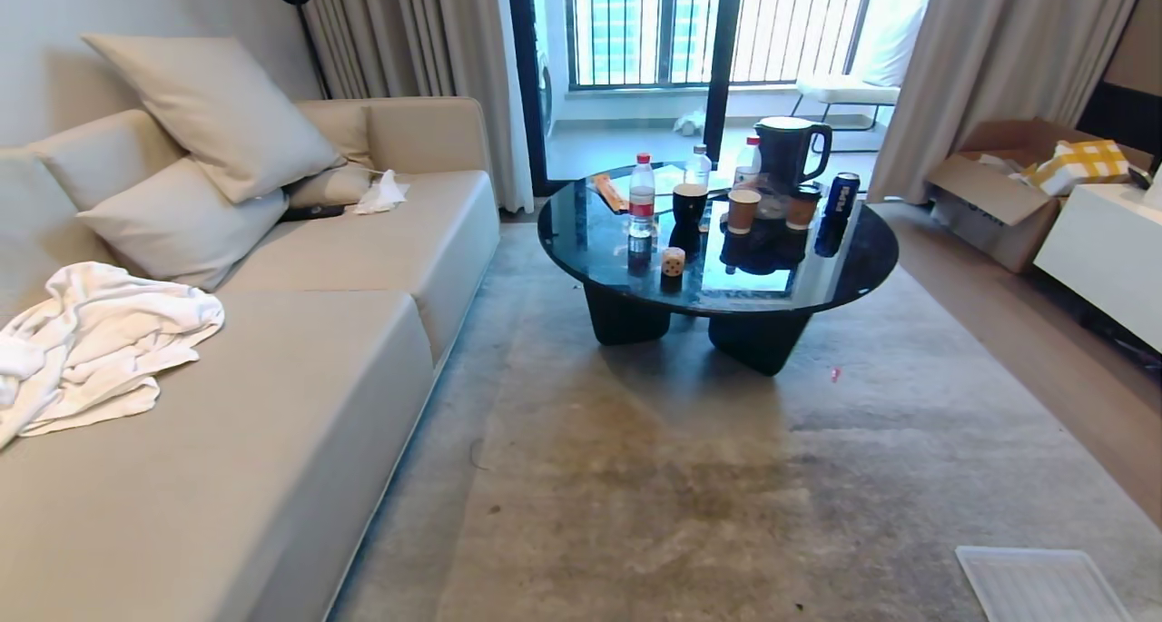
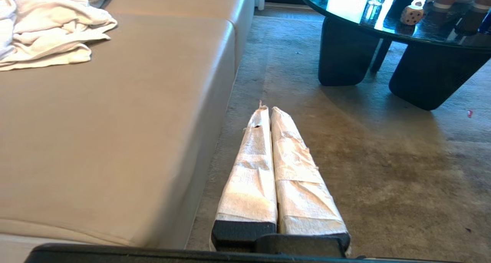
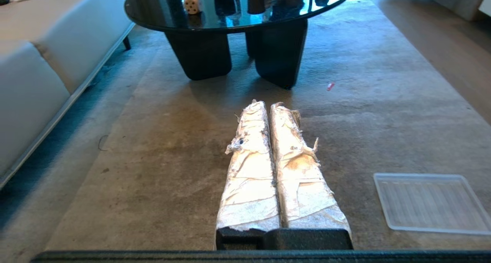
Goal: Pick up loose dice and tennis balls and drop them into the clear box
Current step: Pick up toys out of the box
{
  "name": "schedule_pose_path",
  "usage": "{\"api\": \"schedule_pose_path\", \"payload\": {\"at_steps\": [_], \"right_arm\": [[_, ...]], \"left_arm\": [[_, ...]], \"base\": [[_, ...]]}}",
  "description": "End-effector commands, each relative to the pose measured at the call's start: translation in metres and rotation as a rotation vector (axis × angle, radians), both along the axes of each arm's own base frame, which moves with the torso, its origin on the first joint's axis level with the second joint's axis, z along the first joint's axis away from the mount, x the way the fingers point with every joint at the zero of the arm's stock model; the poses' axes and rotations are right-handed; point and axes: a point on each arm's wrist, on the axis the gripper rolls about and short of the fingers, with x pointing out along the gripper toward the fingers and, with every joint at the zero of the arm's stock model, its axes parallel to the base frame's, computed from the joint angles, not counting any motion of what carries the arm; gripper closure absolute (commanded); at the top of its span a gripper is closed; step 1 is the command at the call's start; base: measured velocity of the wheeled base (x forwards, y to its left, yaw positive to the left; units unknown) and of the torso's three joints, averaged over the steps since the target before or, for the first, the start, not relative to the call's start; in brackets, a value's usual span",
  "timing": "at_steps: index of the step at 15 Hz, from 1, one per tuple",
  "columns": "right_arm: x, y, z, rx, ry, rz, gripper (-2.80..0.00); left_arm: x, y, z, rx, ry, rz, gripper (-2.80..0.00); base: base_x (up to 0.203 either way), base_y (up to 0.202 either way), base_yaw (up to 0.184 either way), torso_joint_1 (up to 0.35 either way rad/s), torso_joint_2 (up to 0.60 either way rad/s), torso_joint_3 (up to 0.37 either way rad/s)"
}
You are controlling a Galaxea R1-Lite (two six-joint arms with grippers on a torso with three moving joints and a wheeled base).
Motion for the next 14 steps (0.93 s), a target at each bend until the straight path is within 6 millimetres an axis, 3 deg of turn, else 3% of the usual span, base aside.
{"api": "schedule_pose_path", "payload": {"at_steps": [1, 8, 14], "right_arm": [[0.0009, 0.0, -0.0033, 0.0, 0.011, 0.0, 0.0], [0.0009, 0.0, -0.0033, 0.0, 0.011, 0.0, 0.0], [0.0009, 0.0, -0.0033, 0.0, 0.011, 0.0, 0.0]], "left_arm": [[0.0, 0.0001, -0.0002, -0.004, 0.002, 0.001, 0.0], [0.0, 0.0001, 0.0, -0.005, 0.0, 0.001, 0.0], [0.0, -0.0005, 0.0003, 0.032, -0.003, -0.022, 0.0]], "base": [[0.0, 0.0, 0.0, 0.0, 0.0, 0.0], [0.0, 0.0, 0.0, 0.0, 0.0, 0.0], [0.171, 0.0, 0.001, -0.001, 0.0, 0.003]]}}
